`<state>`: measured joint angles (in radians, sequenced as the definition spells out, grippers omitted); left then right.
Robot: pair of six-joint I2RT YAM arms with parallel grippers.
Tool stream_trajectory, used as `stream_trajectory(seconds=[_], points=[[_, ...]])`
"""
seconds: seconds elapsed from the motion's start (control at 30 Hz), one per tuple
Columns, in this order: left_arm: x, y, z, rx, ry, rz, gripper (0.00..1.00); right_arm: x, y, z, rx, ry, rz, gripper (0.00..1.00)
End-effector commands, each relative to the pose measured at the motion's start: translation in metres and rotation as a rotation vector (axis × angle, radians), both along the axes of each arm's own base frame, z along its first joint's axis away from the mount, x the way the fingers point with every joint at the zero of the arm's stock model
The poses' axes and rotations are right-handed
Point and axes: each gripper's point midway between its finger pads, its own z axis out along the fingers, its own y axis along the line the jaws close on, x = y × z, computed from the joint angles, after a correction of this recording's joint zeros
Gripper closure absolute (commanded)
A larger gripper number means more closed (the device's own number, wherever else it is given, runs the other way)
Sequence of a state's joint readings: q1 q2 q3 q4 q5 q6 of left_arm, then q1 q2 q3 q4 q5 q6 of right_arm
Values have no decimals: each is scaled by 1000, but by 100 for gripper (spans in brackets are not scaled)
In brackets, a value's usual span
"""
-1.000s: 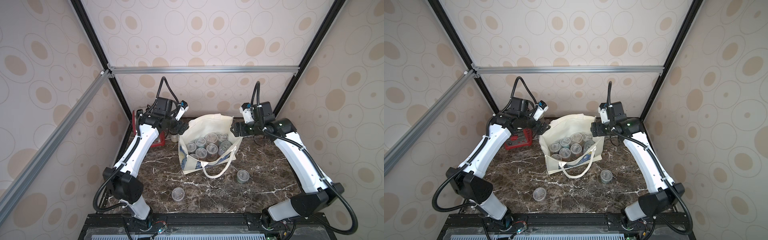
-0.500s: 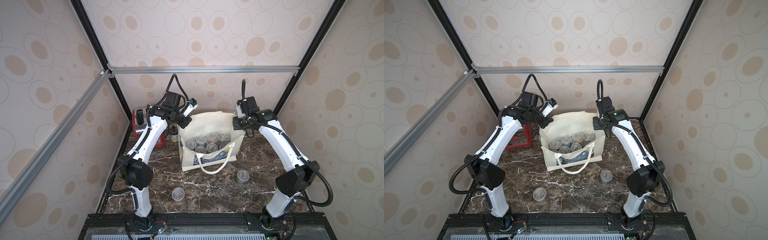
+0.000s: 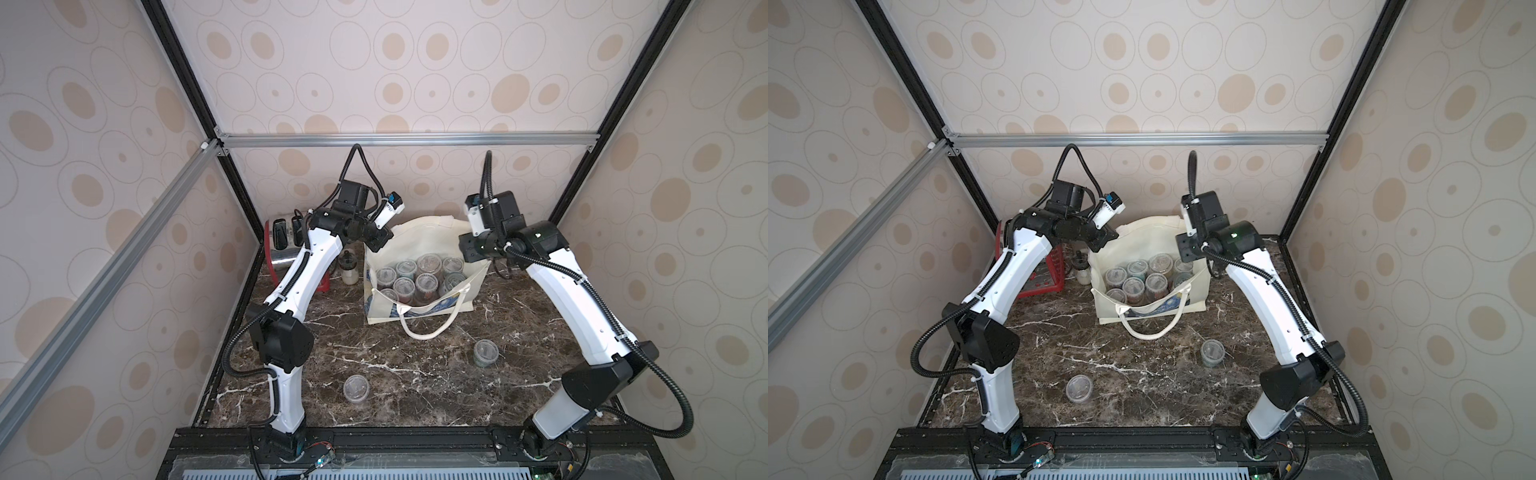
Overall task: Take out the seed jars from the canvas bag
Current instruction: Adjust the canvas bag at the center of the board, then pick up the seed jar from the canvas bag.
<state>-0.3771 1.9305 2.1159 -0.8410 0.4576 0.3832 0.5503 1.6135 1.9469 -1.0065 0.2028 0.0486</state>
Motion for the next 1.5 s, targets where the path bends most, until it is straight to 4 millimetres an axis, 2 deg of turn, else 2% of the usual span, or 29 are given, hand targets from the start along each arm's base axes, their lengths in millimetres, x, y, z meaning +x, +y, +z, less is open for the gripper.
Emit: stream_trajectory(seconds=[0.0,0.07,0.13,0.23,0.3,0.4,0.53,0.63,0.77,0.9,1.0,1.2,1.23,1.3,1.47], points=[[-27,-4,35,-57,-74,-80,100,-37,19,10,-24,-16,111,42],[-34,-2,36,-64,-82,-84,100,-52,40,12,-6,-27,177,40],[-40,0,39,-76,-85,-81,100,-66,70,4,44,-7,260,40],[-53,-1,41,-109,-69,-97,100,-77,108,-28,4,-16,319,39],[-60,-1,40,-120,-68,-110,100,-83,126,-50,-44,-9,331,39],[-67,1,43,-123,-89,-113,100,-96,135,-87,-19,127,294,40],[-80,3,39,-119,-108,-145,100,-130,141,-126,46,272,312,40],[-94,2,26,-122,-91,-182,100,-139,133,-137,101,298,258,37],[-113,3,13,-126,-79,-227,100,-132,125,-123,168,230,187,33],[-123,5,6,-113,-74,-256,100,-108,107,-107,159,120,62,22],[-127,5,4,-121,-70,-263,100,-89,93,-108,155,92,-50,21],[-129,5,10,-136,-75,-259,100,-71,52,-134,68,148,-224,20],[-131,5,8,-135,-71,-266,100,-69,43,-138,22,140,-236,17],[-133,4,5,-136,-63,-273,100,-68,22,-143,-66,135,-274,5],[-135,5,2,-133,-55,-272,100,-69,0,-164,-152,212,-227,4]])
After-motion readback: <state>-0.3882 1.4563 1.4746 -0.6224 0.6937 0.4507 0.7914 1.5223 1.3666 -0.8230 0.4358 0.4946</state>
